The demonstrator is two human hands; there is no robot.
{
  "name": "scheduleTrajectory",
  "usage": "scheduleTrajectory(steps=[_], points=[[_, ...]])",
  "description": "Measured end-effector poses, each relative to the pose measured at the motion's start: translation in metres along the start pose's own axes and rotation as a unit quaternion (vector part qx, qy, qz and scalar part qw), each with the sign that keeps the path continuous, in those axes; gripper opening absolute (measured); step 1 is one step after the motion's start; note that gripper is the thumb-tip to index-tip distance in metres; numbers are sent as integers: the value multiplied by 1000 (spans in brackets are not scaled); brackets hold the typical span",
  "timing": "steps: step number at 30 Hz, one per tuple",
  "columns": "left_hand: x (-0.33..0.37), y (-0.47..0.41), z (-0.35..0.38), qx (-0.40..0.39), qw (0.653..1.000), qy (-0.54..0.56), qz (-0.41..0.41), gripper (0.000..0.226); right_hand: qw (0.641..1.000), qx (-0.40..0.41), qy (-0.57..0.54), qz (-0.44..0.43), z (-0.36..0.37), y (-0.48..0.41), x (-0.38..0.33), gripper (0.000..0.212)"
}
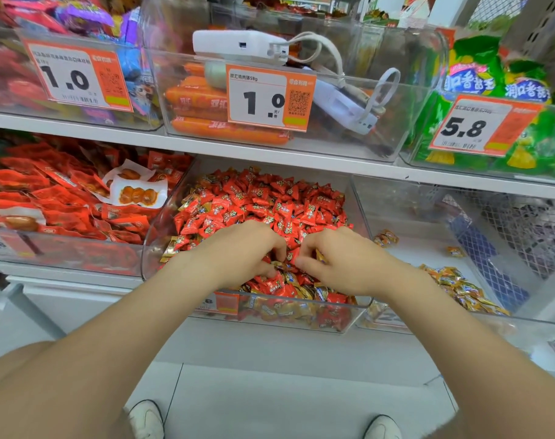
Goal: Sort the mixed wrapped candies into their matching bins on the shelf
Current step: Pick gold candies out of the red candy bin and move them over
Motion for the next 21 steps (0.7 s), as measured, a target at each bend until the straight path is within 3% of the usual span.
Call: scheduleTrajectory(steps=[2, 4, 6, 11, 16, 21], points=[[-5, 1, 0, -39, 999, 7, 4, 47, 999, -15, 28, 4, 1, 0, -1, 18], [-9, 4, -1, -62, 998, -2, -2, 52, 999, -19, 32, -6, 1, 1, -3, 27], [-10, 5, -2, -42, 999, -27, -9, 39, 1000, -4, 24, -14, 2, 1, -6, 31], [-5, 6, 0, 11, 999, -32, 0, 19, 1000, 9, 6, -23, 6, -3, -10, 20], [-4, 14, -2, 20, 1000, 17, -7, 16, 997, -34, 50, -36, 11, -4, -12, 35], [-7, 21, -12, 46, 994, 101, -23, 23, 998, -5, 56, -29, 15, -11, -10, 18]])
Point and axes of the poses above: each hand's wrist, its own y-axis away from the middle knuckle, its own z-axis out of the palm, x = y × z, the point moved 2 cm from there along -y, towards the middle knuckle, and after that the axes turned 12 degrees about -y, right-handed, at the moved point
